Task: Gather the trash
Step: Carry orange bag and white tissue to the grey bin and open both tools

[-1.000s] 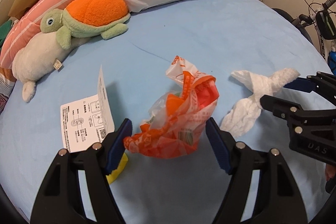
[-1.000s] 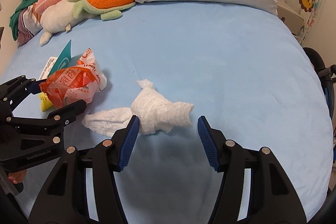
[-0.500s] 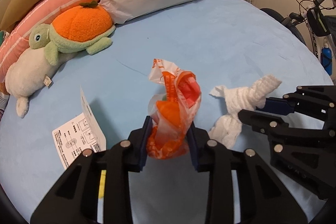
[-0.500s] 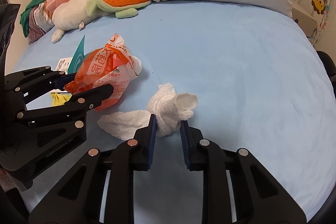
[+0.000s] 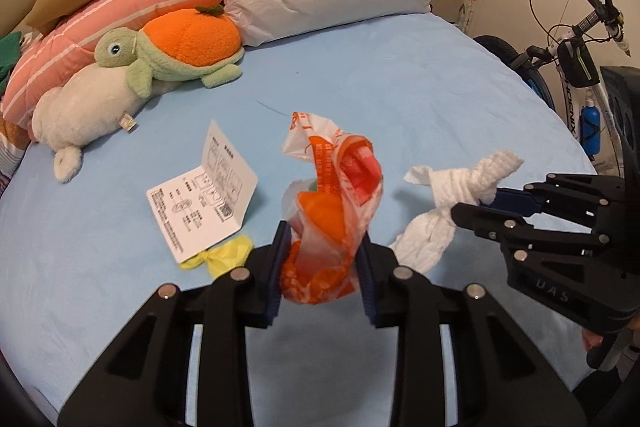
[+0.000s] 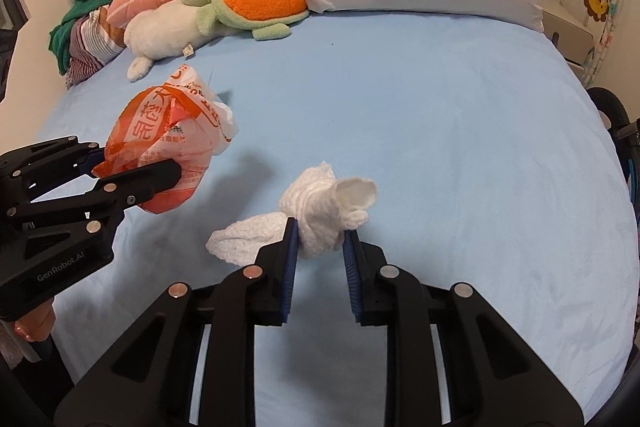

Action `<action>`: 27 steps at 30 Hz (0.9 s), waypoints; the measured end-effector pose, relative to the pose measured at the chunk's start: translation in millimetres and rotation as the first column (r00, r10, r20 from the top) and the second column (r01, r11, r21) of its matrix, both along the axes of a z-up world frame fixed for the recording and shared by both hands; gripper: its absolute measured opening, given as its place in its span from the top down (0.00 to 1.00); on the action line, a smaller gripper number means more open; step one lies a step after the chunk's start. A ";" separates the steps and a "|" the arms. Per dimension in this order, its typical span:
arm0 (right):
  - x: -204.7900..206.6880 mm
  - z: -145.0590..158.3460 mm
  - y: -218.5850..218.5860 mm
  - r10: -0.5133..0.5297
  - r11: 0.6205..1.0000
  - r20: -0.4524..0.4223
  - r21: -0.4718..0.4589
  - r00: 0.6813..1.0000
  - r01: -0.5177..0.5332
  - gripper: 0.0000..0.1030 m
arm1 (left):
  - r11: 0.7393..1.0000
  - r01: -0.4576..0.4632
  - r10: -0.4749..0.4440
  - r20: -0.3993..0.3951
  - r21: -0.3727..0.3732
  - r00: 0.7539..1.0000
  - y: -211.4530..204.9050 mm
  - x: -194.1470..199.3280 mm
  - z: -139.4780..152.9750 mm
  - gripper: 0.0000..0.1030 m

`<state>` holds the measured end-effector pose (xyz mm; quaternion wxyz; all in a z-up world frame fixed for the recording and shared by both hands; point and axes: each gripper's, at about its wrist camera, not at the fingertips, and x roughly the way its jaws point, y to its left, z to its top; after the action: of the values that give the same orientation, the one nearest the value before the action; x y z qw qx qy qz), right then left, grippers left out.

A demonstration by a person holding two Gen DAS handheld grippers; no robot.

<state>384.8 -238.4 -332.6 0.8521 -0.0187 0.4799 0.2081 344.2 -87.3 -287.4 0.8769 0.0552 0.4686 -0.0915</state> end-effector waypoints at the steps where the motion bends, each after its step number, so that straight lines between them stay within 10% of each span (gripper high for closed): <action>1: -6.9 2.6 2.1 0.000 1.000 -0.001 0.002 1.000 0.000 0.80 | 1.000 -0.008 0.008 -0.006 -0.004 1.000 5.5 -8.2 2.9 0.69; 27: -169.9 112.1 90.4 0.122 0.991 0.107 0.047 0.987 -0.127 0.80 | 0.961 -0.272 0.276 0.118 -0.050 0.954 149.0 -204.4 115.3 0.69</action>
<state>214.9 -148.0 -220.5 0.8615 -0.0367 0.4270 0.2724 139.7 61.7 -172.0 0.9093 -0.0193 0.4149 0.0270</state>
